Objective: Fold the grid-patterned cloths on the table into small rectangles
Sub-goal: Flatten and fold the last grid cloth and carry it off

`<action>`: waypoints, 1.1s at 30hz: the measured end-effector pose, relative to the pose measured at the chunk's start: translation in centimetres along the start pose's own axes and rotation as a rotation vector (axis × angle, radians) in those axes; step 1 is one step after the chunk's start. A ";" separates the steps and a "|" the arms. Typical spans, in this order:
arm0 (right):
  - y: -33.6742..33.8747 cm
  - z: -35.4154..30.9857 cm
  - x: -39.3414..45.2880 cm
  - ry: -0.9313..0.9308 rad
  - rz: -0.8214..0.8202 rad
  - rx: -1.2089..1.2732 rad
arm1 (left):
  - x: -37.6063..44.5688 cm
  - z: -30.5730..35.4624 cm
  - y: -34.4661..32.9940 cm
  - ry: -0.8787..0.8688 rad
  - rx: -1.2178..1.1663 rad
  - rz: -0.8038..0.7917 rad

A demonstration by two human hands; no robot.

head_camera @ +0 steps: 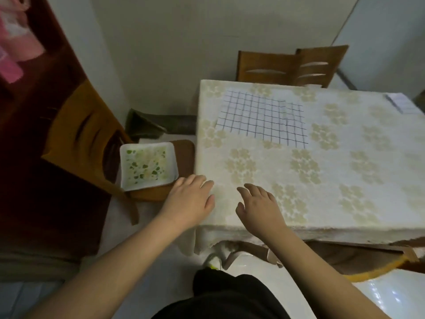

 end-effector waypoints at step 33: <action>-0.9 18.7 30.0 -0.344 -0.237 0.183 | 36.1 -1.0 -1.0 -0.281 0.210 -0.284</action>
Point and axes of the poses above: each hand's wrist, its own x-axis towards the middle knuckle, its own y-axis out of the back of the hand, z = x × y, the point moved 6 cm from there along x, towards the middle knuckle, and after that the axes turned 15 degrees about -z, right-handed, at the moved point
